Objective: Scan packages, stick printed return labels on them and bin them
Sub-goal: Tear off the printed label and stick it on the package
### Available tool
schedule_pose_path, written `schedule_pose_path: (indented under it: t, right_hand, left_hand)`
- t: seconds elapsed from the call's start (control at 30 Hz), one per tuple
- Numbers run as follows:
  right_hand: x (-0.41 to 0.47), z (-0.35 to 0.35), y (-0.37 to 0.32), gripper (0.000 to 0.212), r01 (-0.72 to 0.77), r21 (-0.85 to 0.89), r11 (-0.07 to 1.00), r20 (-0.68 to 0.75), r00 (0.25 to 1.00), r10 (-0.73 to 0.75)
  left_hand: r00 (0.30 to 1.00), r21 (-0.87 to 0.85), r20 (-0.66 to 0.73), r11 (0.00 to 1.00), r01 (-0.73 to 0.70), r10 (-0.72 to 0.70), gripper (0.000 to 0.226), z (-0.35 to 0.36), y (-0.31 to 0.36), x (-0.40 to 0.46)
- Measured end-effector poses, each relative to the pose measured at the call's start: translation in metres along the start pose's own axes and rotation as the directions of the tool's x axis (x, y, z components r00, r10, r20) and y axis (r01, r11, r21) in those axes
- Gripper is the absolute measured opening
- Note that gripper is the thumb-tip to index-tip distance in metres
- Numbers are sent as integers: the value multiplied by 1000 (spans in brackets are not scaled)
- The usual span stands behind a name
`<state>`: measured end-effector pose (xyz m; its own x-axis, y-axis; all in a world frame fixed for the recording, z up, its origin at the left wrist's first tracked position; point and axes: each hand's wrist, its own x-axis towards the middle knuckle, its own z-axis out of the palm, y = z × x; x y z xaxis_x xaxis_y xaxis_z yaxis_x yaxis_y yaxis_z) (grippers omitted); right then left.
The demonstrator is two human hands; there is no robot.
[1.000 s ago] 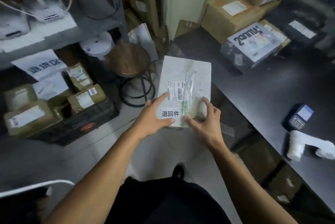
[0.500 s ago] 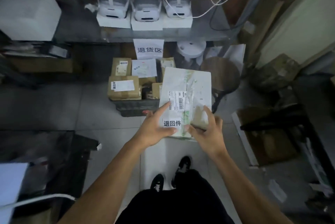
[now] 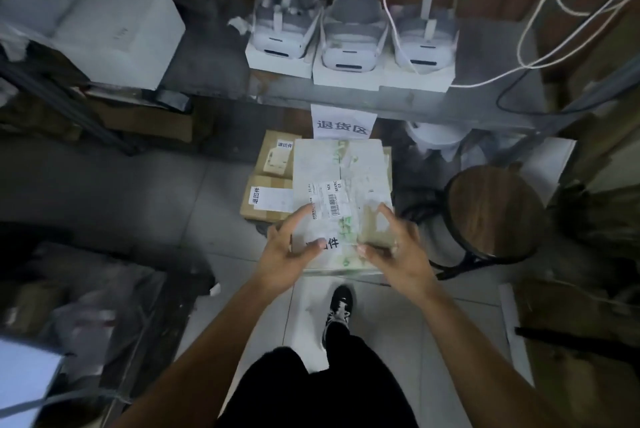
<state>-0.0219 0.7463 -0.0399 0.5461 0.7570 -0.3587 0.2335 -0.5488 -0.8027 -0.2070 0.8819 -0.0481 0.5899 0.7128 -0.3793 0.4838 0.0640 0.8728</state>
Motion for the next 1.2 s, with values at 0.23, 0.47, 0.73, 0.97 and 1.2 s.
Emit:
schedule_pose_path:
  t: [0.23,0.47,0.73,0.97,1.2]
  right_hand:
    - [105,4,-61,68,79,26,997,-66,995,-77]
    - [135,78,-85,103,-174,256,951,-10,983,182]
    - [215,93,-75,87,-227,450,864,-15,965,262]
    - [274,77,-19,87,-238,395,887,112,971,210]
    - [346,94,36,89,-230,364,902,157,970,184]
  left_hand:
    - [979,-518,-142,854,53,-147,56,-16,10,71]
    - [898,-613,-350,790,-3,-268,60,-1,9,133]
    - [955,-381,-232,921,85,-185,82,-38,-24,180]
    - [987,-312,-84,945,104,-136,81,-142,-69,282]
    - [990,237,123,971,36,-67,89,-134,-141,365]
